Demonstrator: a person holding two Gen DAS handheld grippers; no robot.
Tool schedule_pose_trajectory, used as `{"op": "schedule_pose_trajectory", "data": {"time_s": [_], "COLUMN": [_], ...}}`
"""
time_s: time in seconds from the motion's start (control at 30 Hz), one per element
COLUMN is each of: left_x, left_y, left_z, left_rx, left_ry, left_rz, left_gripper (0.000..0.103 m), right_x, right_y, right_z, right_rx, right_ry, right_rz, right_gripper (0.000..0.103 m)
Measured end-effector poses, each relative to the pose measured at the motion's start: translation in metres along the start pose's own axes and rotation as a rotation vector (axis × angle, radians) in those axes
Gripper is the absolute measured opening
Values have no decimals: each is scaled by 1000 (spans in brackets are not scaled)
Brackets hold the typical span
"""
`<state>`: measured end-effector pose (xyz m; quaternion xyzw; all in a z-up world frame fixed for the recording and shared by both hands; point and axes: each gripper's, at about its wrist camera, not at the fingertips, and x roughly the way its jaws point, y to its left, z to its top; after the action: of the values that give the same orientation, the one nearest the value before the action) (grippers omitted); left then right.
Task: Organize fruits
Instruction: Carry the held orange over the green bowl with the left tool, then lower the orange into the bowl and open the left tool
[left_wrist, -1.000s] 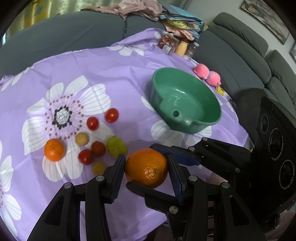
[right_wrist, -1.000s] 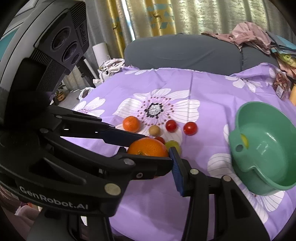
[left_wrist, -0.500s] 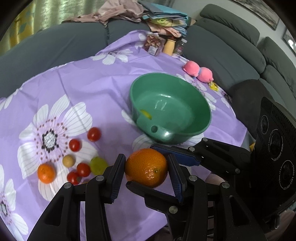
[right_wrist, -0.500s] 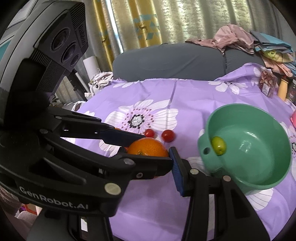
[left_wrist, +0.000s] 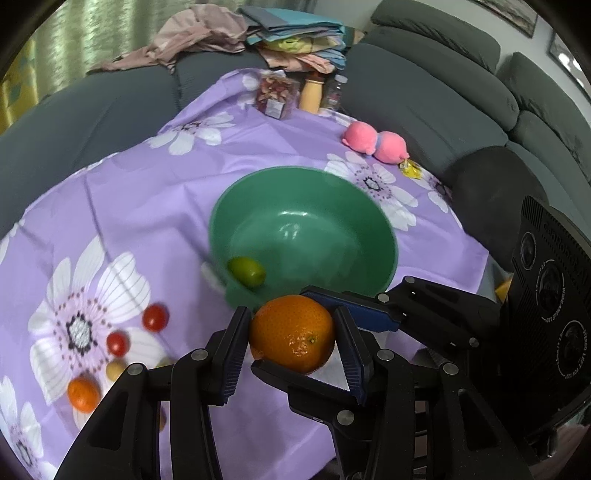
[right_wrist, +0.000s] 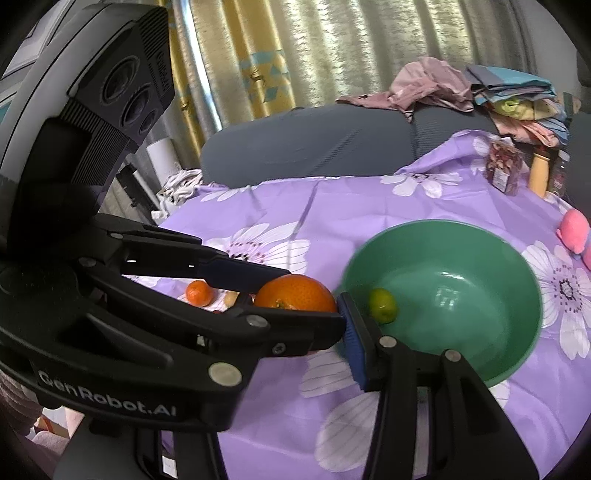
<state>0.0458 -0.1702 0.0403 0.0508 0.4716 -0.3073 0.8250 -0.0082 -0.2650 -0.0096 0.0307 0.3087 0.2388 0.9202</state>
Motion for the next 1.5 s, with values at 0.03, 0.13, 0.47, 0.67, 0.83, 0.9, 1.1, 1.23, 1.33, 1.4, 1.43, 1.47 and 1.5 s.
{"op": "schedule_pose_trajectory", "data": {"time_s": [0.03,0.13,0.47,0.67,0.83,0.9,1.1,1.23,1.33,1.4,1.43,1.47,1.5], "left_x": [2,9,39,55,66,69,76,80,84,85,85,85,85], "left_y": [-3,-9,-21,-21,-20,-20,-16,-14,-12,-11,-11,-12,-13], "left_z": [3,13,36,43,46,46,47,45,44,44,43,43,42], "left_rx": [9,30,61,53,45,43,25,12,4,-1,1,0,1], "left_ry": [-1,2,38,45,63,67,80,90,99,102,104,104,104], "left_rz": [-2,-14,-50,-79,-90,-93,-111,-123,-127,-131,-133,-129,-124], "left_gripper": [47,47,47,47,47,47,47,47,47,47,47,47,47], "right_x": [-1,-3,1,6,12,13,18,21,24,24,24,25,25], "right_y": [-3,-15,-47,-63,-70,-71,-74,-76,-77,-76,-76,-76,-76], "right_z": [0,2,2,2,0,0,-1,-2,-3,-4,-4,-4,-4], "right_rx": [3,17,68,85,98,98,100,105,110,109,109,112,110], "right_ry": [-4,-12,-6,7,30,40,67,90,107,115,118,121,124], "right_rz": [-6,-27,-67,-86,-95,-97,-102,-107,-109,-111,-111,-112,-118], "right_gripper": [47,47,47,47,47,47,47,48,48,48,48,50,50]}}
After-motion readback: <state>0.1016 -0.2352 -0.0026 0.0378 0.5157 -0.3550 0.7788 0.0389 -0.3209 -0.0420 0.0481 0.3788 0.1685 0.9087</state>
